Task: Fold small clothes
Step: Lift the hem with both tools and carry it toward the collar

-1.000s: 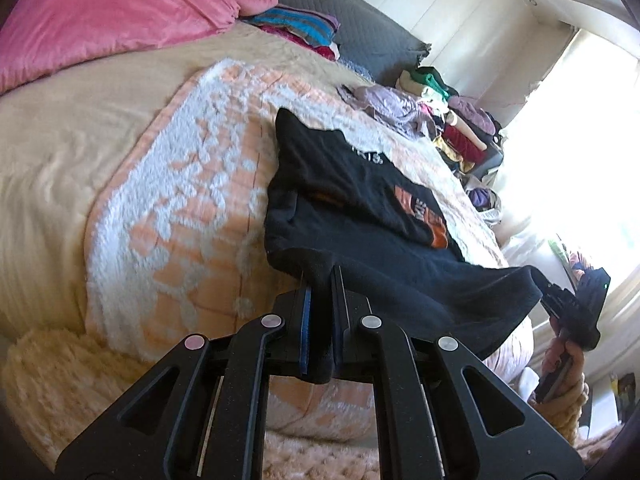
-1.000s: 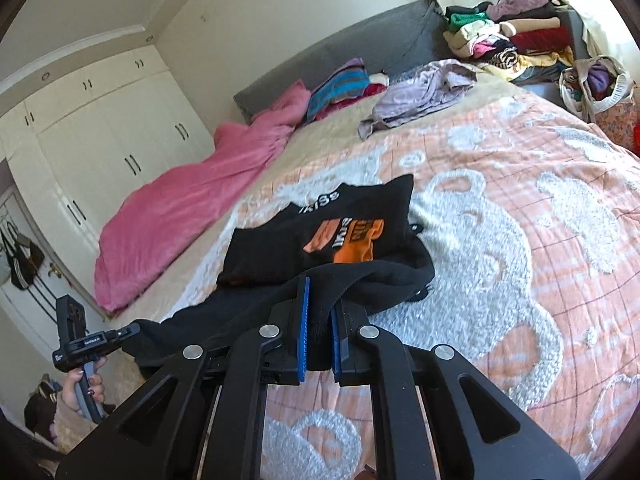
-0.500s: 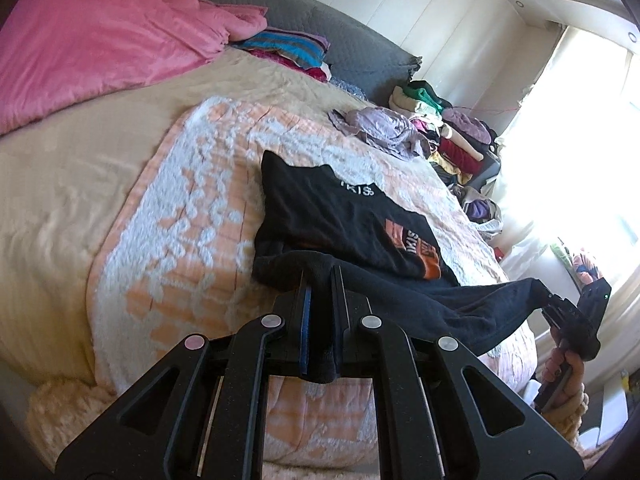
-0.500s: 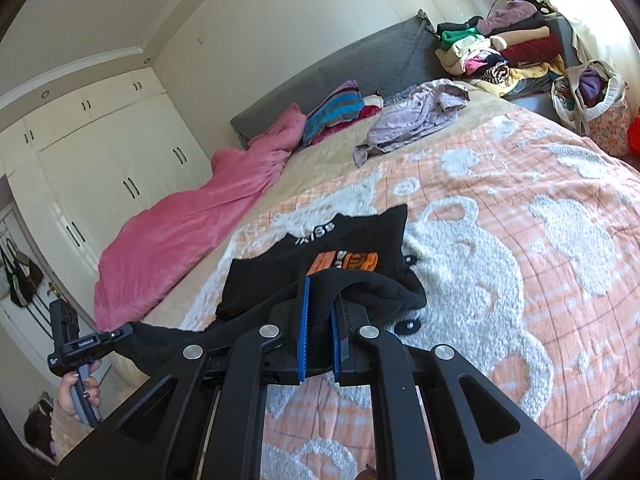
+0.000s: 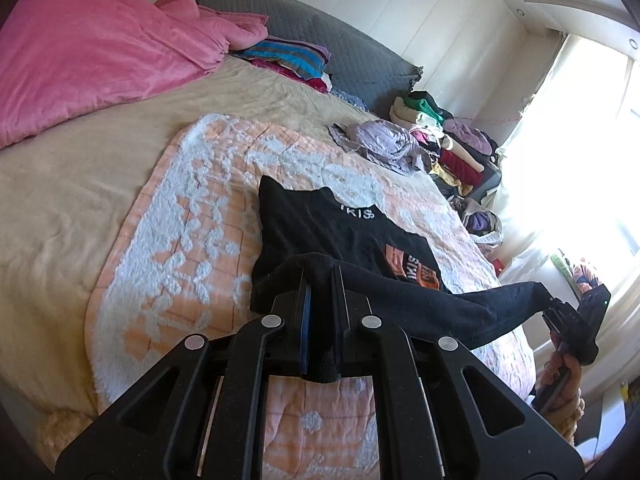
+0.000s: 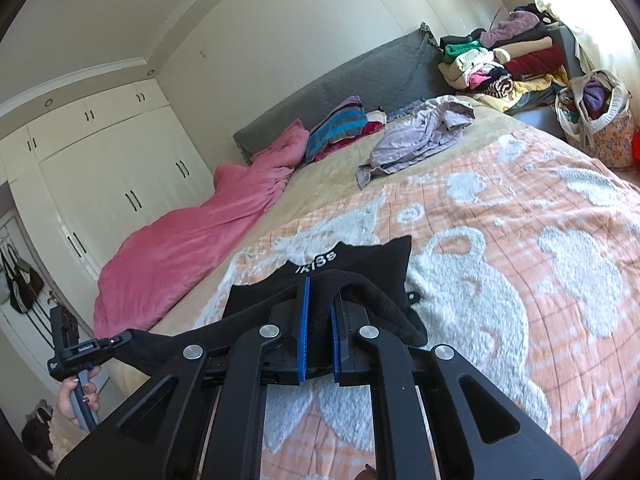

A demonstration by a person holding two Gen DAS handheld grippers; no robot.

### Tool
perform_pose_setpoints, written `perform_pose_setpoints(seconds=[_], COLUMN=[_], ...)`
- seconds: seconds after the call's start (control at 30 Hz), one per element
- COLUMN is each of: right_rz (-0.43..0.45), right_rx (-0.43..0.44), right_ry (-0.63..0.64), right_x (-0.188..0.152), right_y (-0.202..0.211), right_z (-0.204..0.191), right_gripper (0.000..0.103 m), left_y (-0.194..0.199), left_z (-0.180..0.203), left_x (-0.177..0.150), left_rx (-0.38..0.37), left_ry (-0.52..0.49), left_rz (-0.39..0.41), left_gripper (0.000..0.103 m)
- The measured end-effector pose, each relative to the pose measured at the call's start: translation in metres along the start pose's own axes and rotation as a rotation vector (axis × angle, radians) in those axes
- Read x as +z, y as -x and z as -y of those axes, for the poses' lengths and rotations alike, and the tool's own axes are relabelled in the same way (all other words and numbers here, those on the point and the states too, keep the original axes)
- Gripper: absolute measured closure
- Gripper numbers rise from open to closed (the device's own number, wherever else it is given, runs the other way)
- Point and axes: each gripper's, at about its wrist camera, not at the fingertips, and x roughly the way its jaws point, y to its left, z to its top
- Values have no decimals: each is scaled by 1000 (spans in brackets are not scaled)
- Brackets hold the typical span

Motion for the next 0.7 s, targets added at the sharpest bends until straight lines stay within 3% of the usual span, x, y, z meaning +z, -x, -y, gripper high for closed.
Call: perform_pose_setpoints(seconds=[0.7], right_rz=[-16], right_rx=[-58], right_ry=[-36], right_x=[41], right_y=[-66], right_z=[28], right_gripper=[95], left_y=[-59], left_z=[-8], left_x=[62], left_rx=[-12], left_ry=[31], left_rz=[15], left_gripper=[100])
